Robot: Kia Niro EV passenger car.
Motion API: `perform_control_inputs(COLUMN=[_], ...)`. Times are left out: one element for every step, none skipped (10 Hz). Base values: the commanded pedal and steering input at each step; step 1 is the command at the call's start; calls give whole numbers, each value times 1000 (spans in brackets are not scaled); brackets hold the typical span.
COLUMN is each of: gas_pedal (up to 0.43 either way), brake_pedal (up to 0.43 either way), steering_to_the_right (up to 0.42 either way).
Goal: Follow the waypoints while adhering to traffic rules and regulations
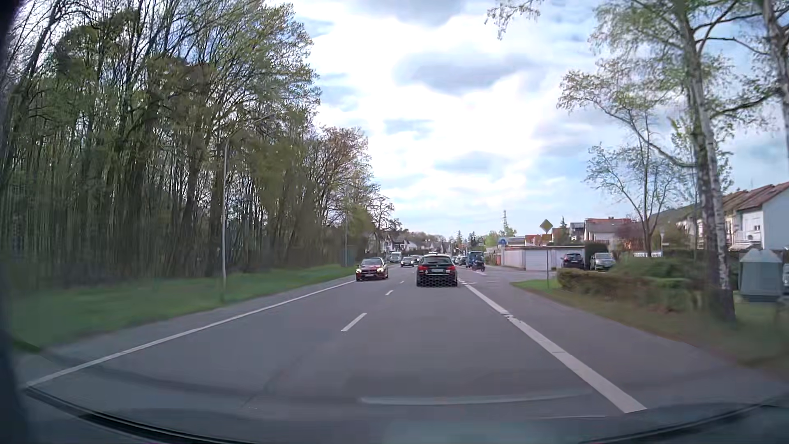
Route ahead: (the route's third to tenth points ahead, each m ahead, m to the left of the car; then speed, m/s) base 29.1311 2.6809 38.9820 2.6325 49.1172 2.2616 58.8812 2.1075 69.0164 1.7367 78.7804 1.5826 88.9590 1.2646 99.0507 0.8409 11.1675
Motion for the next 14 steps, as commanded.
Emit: perform_control_inputs(gas_pedal=[87, 87, 87, 79, 79, 67, 67, 67, 67, 67, 67, 67, 67, 67], brake_pedal=[0, 0, 0, 0, 0, 0, 0, 0, 0, 0, 0, 0, 0, 0], steering_to_the_right=[-2, -2, -2, -2, -1, -1, -1, -1, -1, -1, -1, -1, -1, -1])
